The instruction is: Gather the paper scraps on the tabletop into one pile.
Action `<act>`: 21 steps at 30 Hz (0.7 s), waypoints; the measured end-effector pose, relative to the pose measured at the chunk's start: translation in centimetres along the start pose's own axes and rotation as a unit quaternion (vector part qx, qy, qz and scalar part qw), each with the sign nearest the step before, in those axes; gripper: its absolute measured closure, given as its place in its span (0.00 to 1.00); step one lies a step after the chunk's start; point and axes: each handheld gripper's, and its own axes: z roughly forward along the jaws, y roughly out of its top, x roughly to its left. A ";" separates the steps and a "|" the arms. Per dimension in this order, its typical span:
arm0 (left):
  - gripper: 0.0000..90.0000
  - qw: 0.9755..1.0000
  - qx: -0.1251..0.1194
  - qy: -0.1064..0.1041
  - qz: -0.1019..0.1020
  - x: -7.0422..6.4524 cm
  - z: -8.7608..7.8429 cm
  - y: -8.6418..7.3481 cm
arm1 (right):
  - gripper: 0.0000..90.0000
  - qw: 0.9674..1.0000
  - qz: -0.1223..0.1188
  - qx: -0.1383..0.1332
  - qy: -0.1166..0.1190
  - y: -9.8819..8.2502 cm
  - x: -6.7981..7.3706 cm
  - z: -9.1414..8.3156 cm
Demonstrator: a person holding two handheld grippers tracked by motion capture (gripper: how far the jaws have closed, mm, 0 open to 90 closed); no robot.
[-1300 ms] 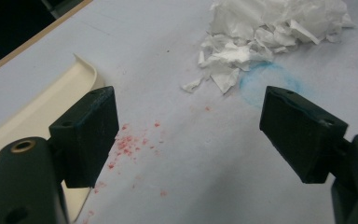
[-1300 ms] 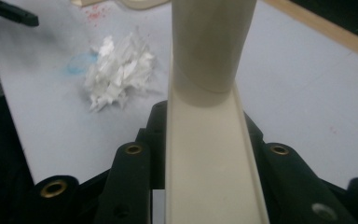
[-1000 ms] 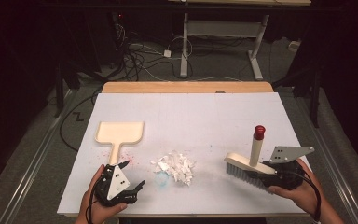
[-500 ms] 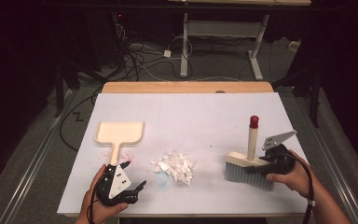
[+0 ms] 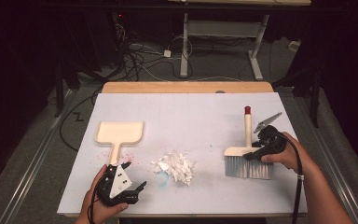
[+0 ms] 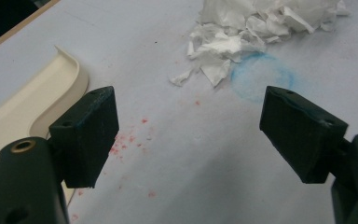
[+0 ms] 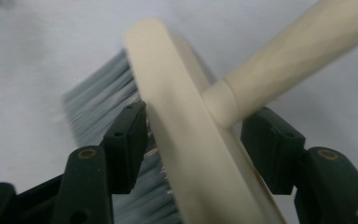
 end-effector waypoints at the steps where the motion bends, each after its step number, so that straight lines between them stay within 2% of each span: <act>1: 0.21 1.000 0.001 0.000 0.001 0.0 0.0 0.0 | 0.52 1.000 0.004 0.003 -0.004 -0.2 -0.3 0.0; 2: 0.21 1.000 0.002 -0.001 -0.001 0.0 0.1 -0.1 | 0.56 1.000 0.004 -0.003 -0.008 -0.3 -0.5 -0.1; 4: 0.21 1.000 0.005 -0.002 -0.001 0.0 0.2 -0.1 | 0.55 0.999 0.011 -0.030 -0.011 -0.6 -0.9 -0.3; 5: 0.21 1.000 0.006 -0.002 -0.001 0.0 0.2 0.0 | 0.54 0.999 0.025 -0.033 -0.011 -0.6 -1.0 -0.3; 7: 0.21 1.000 0.005 -0.002 0.004 -0.1 0.2 0.1 | 0.57 0.997 0.016 -0.041 -0.057 -0.4 -0.6 -0.2; 8: 0.21 1.000 0.003 -0.002 0.003 -0.1 0.2 0.1 | 0.58 0.996 0.006 -0.055 -0.074 -0.4 -0.4 -0.2; 11: 0.21 1.000 0.001 0.000 0.001 0.0 0.1 0.1 | 0.54 0.988 -0.012 -0.109 -0.112 -0.3 0.7 -0.6; 13: 0.21 1.000 0.001 0.000 -0.001 0.0 0.1 0.0 | 0.51 0.979 -0.027 -0.140 -0.143 -0.3 1.6 -1.2; 15: 0.21 1.000 0.001 0.002 0.000 0.0 0.1 0.1 | 0.47 0.970 -0.025 -0.176 -0.164 -0.5 2.3 -1.9; 18: 0.21 1.000 -0.004 0.002 0.000 0.1 -0.1 0.2 | 0.38 0.953 -0.014 -0.232 -0.196 -1.0 3.6 -2.9; 20: 0.21 1.000 -0.007 0.003 -0.002 0.2 -0.1 0.2 | 0.34 0.943 -0.006 -0.260 -0.206 -1.5 4.6 -3.4; 21: 0.21 1.000 -0.007 0.003 -0.004 0.2 -0.1 0.1 | 0.32 0.938 -0.001 -0.272 -0.217 -1.9 5.1 -3.7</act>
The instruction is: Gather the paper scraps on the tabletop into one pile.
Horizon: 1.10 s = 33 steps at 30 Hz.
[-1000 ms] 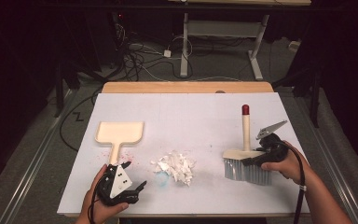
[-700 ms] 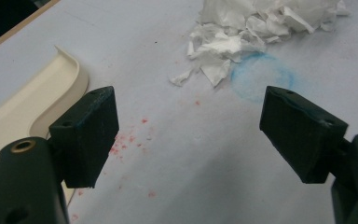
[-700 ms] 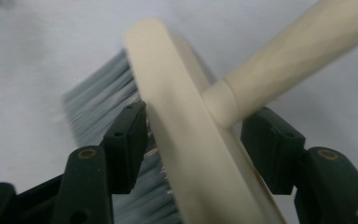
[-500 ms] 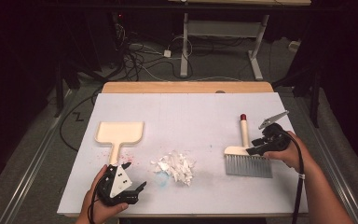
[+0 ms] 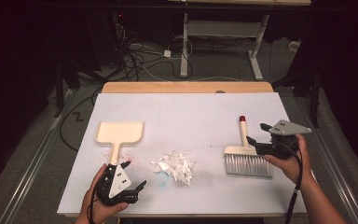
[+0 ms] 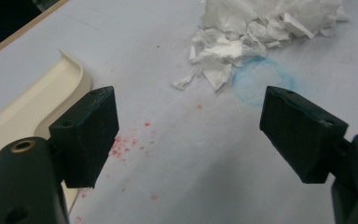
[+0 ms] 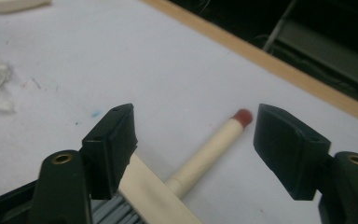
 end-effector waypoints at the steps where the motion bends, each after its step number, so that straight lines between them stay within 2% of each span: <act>1: 0.21 1.000 0.001 0.001 0.000 0.1 0.0 0.0 | 0.30 1.000 0.008 -0.012 -0.008 -0.2 0.3 -0.5; 2: 0.21 1.000 0.001 0.002 -0.002 0.1 0.0 -0.1 | 0.29 1.000 0.011 -0.021 -0.010 -0.5 0.5 -1.1; 4: 0.21 1.000 0.002 0.003 -0.003 0.3 0.1 -0.1 | 0.25 0.998 0.016 -0.042 -0.035 -1.3 1.2 -2.4; 6: 0.21 1.000 0.002 0.006 -0.005 0.4 0.1 -0.1 | 0.22 0.997 0.029 -0.056 -0.046 -2.3 1.7 -3.5; 7: 0.21 1.000 0.000 0.007 -0.007 0.4 0.1 -0.1 | 0.22 0.996 0.028 -0.063 -0.052 -2.8 1.9 -4.0; 9: 0.21 1.000 0.001 0.012 -0.008 0.5 0.1 -0.1 | 0.20 0.996 0.038 -0.068 -0.051 -3.8 2.3 -4.7; 13: 0.21 1.000 0.002 0.015 -0.008 0.5 0.2 -0.1 | 0.20 0.996 0.040 -0.061 -0.050 -5.3 3.0 -4.9; 18: 0.21 1.000 0.001 0.018 0.000 0.1 0.0 0.0 | 0.20 0.994 0.020 -0.087 -0.067 -5.1 3.5 -5.5; 20: 0.21 1.000 0.000 0.019 0.002 0.1 0.0 0.0 | 0.20 0.994 0.019 -0.092 -0.062 -5.1 3.7 -5.7; 22: 0.21 1.000 -0.002 0.021 0.001 0.2 -0.2 -0.1 | 0.20 0.994 0.013 -0.088 -0.070 -5.0 4.0 -5.9; 26: 0.21 1.000 -0.007 0.023 -0.002 0.4 -0.3 -0.2 | 0.19 0.994 0.013 -0.091 -0.065 -4.9 4.1 -5.8; 27: 0.21 1.000 -0.007 0.023 -0.004 0.5 -0.3 -0.3 | 0.19 0.994 0.017 -0.090 -0.064 -4.9 4.2 -5.7; 33: 0.21 1.000 0.003 0.024 -0.008 0.8 0.0 -0.5 | 0.20 0.995 0.003 -0.079 -0.064 -4.9 4.5 -5.1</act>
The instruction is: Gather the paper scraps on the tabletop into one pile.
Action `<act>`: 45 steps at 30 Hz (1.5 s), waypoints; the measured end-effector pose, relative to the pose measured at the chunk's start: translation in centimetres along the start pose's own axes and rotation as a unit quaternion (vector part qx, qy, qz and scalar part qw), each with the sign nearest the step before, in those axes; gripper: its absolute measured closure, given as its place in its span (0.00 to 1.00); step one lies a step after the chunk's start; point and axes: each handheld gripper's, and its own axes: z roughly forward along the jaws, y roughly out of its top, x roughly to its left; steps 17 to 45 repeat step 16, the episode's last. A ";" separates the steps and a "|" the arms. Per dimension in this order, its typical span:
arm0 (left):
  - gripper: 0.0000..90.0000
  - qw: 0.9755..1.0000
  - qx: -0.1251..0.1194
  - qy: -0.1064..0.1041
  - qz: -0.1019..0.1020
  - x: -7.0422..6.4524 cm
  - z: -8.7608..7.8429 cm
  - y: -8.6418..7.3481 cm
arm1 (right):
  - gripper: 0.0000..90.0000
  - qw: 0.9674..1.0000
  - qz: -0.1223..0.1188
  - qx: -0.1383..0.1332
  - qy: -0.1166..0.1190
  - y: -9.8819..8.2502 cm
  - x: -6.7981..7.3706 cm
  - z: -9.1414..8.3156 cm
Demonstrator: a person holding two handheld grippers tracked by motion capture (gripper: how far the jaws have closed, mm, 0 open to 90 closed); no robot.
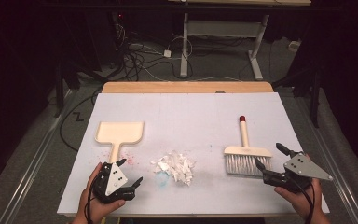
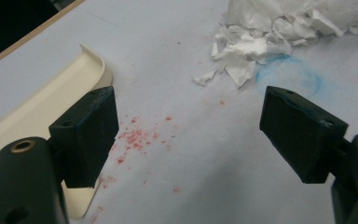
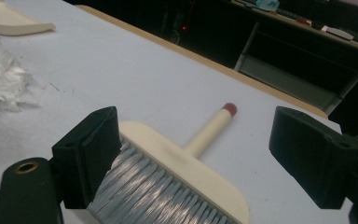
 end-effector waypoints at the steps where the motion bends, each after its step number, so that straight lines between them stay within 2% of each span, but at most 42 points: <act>1: 0.21 1.000 0.001 0.001 -0.001 0.0 0.0 0.0 | 0.20 1.000 0.000 0.001 -0.001 0.0 0.0 0.0; 16: 0.21 1.000 0.003 -0.001 0.001 0.2 0.9 0.6 | 0.20 1.000 -0.006 0.002 -0.008 -0.4 -0.2 -0.8; 45: 0.21 1.000 0.003 -0.001 0.001 0.2 0.9 0.6 | 0.20 1.000 -0.006 0.002 -0.008 -0.4 -0.2 -0.8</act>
